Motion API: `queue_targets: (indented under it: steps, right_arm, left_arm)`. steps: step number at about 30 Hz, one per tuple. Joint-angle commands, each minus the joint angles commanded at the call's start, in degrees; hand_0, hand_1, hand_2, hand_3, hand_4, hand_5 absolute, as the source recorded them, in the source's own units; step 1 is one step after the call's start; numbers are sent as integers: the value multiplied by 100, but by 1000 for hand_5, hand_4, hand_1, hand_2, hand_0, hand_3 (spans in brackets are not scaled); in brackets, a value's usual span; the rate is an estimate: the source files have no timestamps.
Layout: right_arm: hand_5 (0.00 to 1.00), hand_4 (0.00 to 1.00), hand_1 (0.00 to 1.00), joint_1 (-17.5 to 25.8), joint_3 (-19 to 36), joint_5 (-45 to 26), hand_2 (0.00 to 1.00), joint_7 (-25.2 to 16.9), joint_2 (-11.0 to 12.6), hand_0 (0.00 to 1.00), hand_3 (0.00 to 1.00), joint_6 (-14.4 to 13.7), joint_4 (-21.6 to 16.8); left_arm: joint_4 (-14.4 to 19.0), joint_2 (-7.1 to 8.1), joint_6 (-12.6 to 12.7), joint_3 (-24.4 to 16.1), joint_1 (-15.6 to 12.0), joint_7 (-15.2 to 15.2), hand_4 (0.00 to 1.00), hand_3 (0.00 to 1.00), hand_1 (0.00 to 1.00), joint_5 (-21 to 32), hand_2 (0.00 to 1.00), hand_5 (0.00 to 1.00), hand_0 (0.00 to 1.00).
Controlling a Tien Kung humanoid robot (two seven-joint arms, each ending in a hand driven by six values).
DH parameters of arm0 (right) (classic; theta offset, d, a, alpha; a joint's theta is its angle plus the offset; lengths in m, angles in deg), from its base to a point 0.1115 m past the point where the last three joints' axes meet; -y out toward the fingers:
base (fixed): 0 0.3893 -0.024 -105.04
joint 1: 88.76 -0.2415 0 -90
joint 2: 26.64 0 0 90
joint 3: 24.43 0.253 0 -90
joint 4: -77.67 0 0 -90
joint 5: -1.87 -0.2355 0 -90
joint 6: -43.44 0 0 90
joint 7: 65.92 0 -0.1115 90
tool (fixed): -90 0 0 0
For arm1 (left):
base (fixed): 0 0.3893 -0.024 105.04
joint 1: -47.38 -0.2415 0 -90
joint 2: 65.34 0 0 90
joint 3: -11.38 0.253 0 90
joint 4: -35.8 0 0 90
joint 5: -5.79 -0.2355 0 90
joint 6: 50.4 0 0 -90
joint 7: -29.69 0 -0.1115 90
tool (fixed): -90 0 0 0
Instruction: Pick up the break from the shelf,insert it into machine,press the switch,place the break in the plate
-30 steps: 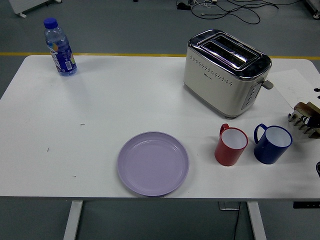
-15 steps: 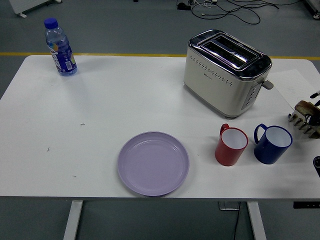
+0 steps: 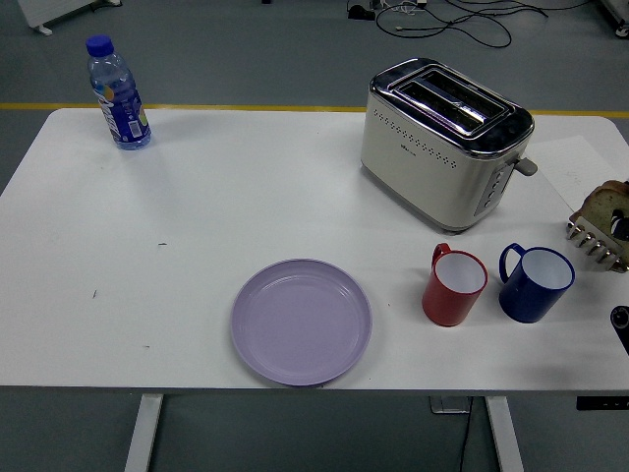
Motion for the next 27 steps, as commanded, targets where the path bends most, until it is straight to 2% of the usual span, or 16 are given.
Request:
queue_targets:
  steps: [1, 4, 8, 16, 18, 19, 21, 24, 25, 27]
  right_arm:
    - [2, 442, 359, -20, -12, 0, 414, -4, 17, 314, 491, -93, 2]
    - [2, 442, 359, -82, -16, 0, 414, -51, 86, 314, 491, -304, -26]
    - [2, 419, 350, -159, -26, 0, 408, -61, 194, 327, 487, -413, -110]
    - [2, 414, 337, -450, -102, 0, 400, -124, 696, 310, 484, -564, -718]
    - [2, 414, 337, -623, -96, -37, 400, -195, 879, 310, 484, -685, -930]
    - [2, 442, 266, -718, -93, -116, 359, -231, 963, 228, 468, -745, -1022]
    - [2, 442, 266, -931, -97, -395, 359, -304, 1124, 228, 468, -861, -1167]
    - [2, 442, 266, -1367, -175, -775, 359, -439, 1302, 228, 468, -981, -1191]
    - [2, 502, 201, -1423, -184, -797, 309, -450, 1315, 151, 451, -988, -1187]
    - [2, 502, 201, -1624, -265, -860, 309, -473, 1359, 151, 451, -990, -1144]
  left_arm:
    - [0, 0, 1, -16, 1, -1, 558, 844, 716, -17, 757, 998, 673]
    - [0, 0, 1, -34, 3, 1, 558, 844, 716, -35, 757, 998, 673]
    - [0, 0, 2, -55, 5, 3, 557, 844, 716, -52, 757, 998, 673]
    - [0, 0, 5, -89, 22, 8, 558, 844, 712, -80, 756, 998, 672]
    - [0, 0, 8, -111, 27, 3, 558, 844, 712, -107, 756, 998, 672]
    - [0, 0, 9, -120, 28, 2, 556, 843, 711, -114, 755, 998, 672]
    - [0, 0, 12, -115, 28, 1, 556, 843, 711, -104, 755, 998, 672]
    - [0, 0, 23, -127, 26, -11, 556, 843, 711, -122, 755, 998, 672]
    - [0, 0, 24, -128, 26, -12, 558, 842, 708, -124, 754, 998, 672]
    - [0, 0, 28, -118, 23, -16, 558, 842, 708, -120, 754, 998, 672]
